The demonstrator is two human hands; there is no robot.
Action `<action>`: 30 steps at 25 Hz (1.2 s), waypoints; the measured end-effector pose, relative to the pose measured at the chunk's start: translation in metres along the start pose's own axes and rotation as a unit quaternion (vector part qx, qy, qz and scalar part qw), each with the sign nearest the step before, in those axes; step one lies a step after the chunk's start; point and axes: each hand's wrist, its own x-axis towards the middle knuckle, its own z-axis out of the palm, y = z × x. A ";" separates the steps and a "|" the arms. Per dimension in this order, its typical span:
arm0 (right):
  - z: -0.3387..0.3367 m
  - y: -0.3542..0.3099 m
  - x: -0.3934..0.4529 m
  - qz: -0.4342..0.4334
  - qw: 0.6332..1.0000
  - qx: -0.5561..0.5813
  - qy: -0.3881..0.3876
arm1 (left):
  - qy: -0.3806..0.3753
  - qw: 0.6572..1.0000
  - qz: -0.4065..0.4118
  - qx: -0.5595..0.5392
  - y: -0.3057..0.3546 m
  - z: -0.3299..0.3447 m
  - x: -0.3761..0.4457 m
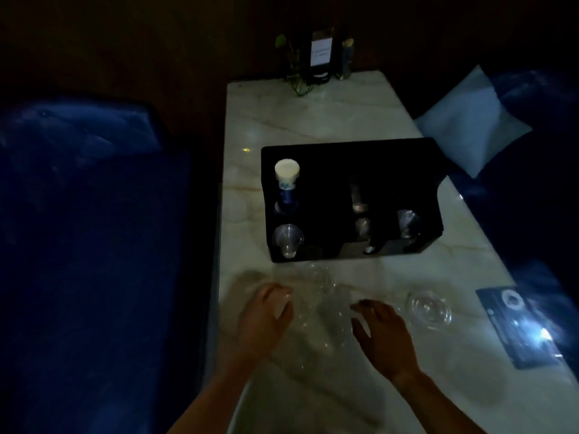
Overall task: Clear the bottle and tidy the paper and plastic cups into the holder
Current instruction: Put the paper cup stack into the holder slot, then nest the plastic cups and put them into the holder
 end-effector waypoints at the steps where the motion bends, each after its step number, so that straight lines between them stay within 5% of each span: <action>1: 0.008 0.010 -0.016 0.009 0.998 -0.015 -0.059 | -0.051 0.998 -0.015 0.026 -0.007 0.011 -0.011; 7: 0.014 0.052 -0.045 0.001 0.980 -0.056 -0.192 | -0.259 0.948 0.047 0.179 -0.014 0.058 -0.039; 14: 0.004 0.086 -0.015 -0.045 0.976 -0.109 -0.181 | -0.193 0.894 0.181 0.361 0.019 0.089 -0.031; 17: 0.001 0.099 -0.001 -0.110 0.977 -0.123 -0.136 | -0.175 0.911 0.147 0.345 0.029 0.102 -0.025; 22: 0.005 0.118 0.025 -0.150 0.957 -0.159 -0.192 | -0.239 0.911 0.024 0.336 0.036 0.126 -0.014; 30: 0.004 0.126 0.037 -0.189 0.947 -0.137 -0.223 | -0.235 0.903 -0.013 0.359 0.044 0.143 -0.005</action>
